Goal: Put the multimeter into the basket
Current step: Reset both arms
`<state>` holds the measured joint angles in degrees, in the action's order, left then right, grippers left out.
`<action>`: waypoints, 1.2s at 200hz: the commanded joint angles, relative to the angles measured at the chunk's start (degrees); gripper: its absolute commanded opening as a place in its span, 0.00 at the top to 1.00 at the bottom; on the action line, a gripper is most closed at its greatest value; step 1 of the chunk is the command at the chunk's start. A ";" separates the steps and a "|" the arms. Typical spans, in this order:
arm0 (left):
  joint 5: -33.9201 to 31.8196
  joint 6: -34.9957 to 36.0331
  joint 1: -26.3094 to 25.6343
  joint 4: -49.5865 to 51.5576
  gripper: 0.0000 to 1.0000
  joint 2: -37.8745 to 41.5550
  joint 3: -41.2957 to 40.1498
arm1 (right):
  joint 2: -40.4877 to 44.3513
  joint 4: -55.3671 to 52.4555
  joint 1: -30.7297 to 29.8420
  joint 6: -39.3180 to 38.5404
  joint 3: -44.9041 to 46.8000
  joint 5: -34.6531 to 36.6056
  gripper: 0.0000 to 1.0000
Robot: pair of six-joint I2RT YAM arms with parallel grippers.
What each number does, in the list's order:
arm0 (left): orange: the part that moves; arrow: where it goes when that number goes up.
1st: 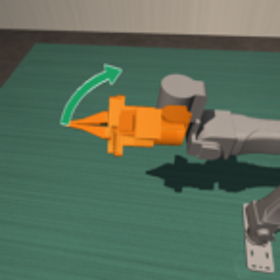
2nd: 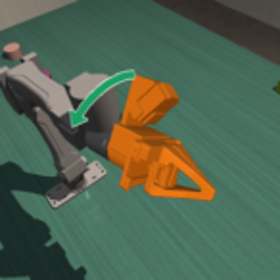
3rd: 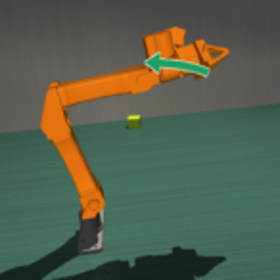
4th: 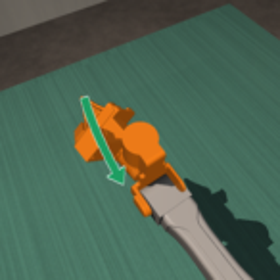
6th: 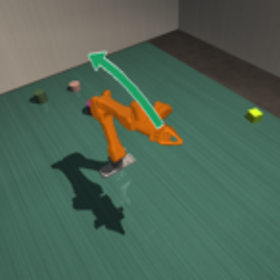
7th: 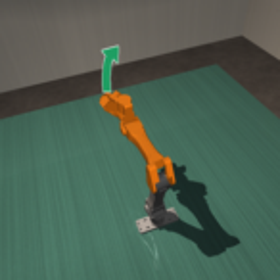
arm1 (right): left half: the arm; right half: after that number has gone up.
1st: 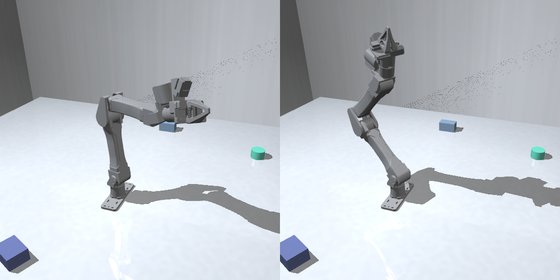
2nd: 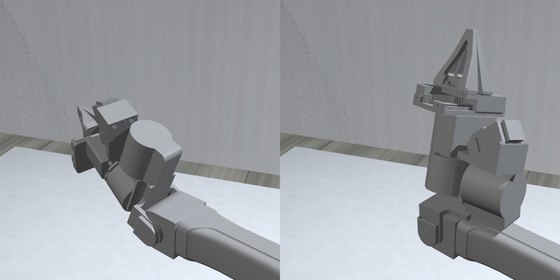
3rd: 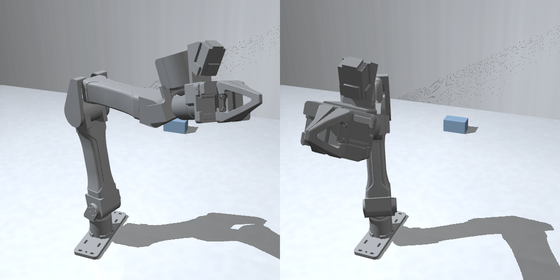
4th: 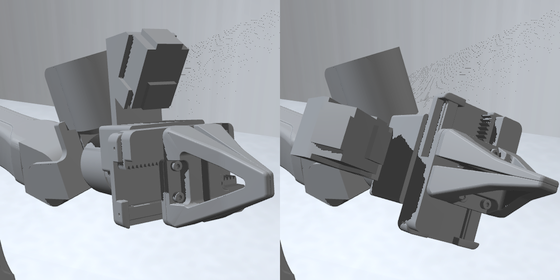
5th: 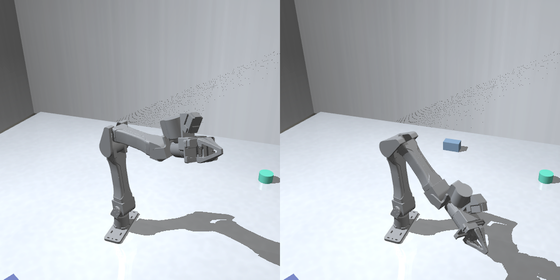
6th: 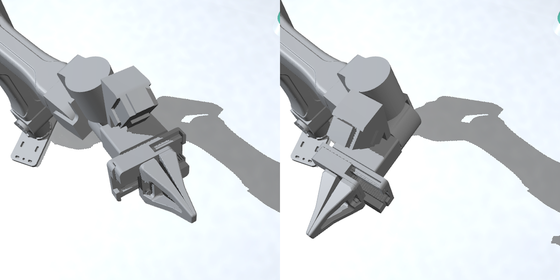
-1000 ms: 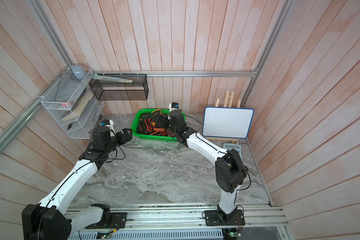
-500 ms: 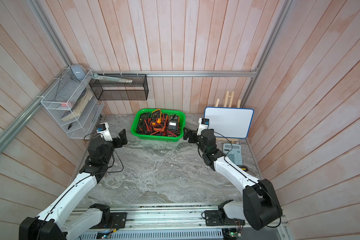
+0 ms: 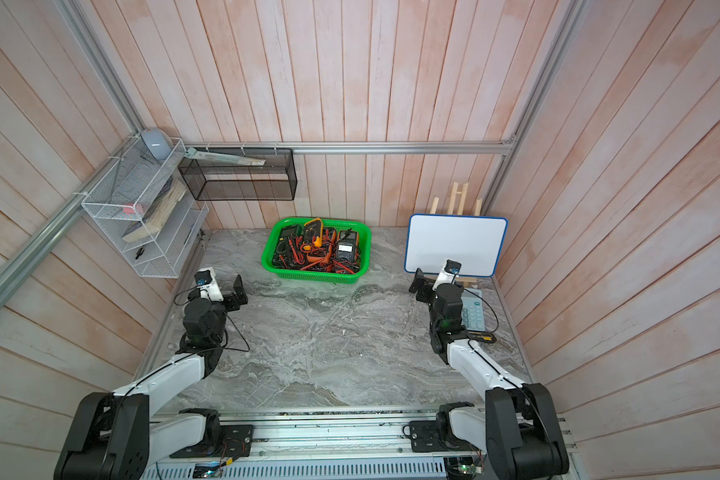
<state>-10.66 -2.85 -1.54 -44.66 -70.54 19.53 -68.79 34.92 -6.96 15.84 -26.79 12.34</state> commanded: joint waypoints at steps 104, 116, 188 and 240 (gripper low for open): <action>3.98 -1.09 3.96 -11.67 0.00 -3.18 -6.02 | -10.62 7.77 6.44 -9.74 2.20 8.44 0.02; 5.64 -1.10 3.93 -15.87 0.00 -5.75 -6.70 | -10.58 13.06 6.48 -9.83 5.44 8.17 0.02; 9.87 0.17 4.00 -28.88 0.00 -18.37 -7.92 | -21.64 54.86 9.69 -11.34 20.67 -5.31 0.02; 10.75 1.02 3.93 -22.76 0.00 -18.93 -4.14 | -20.66 43.31 9.42 -12.42 15.55 -6.83 0.02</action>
<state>-1.23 -2.68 2.15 -69.36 -89.21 14.46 -88.73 77.21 2.66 4.60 -11.31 7.22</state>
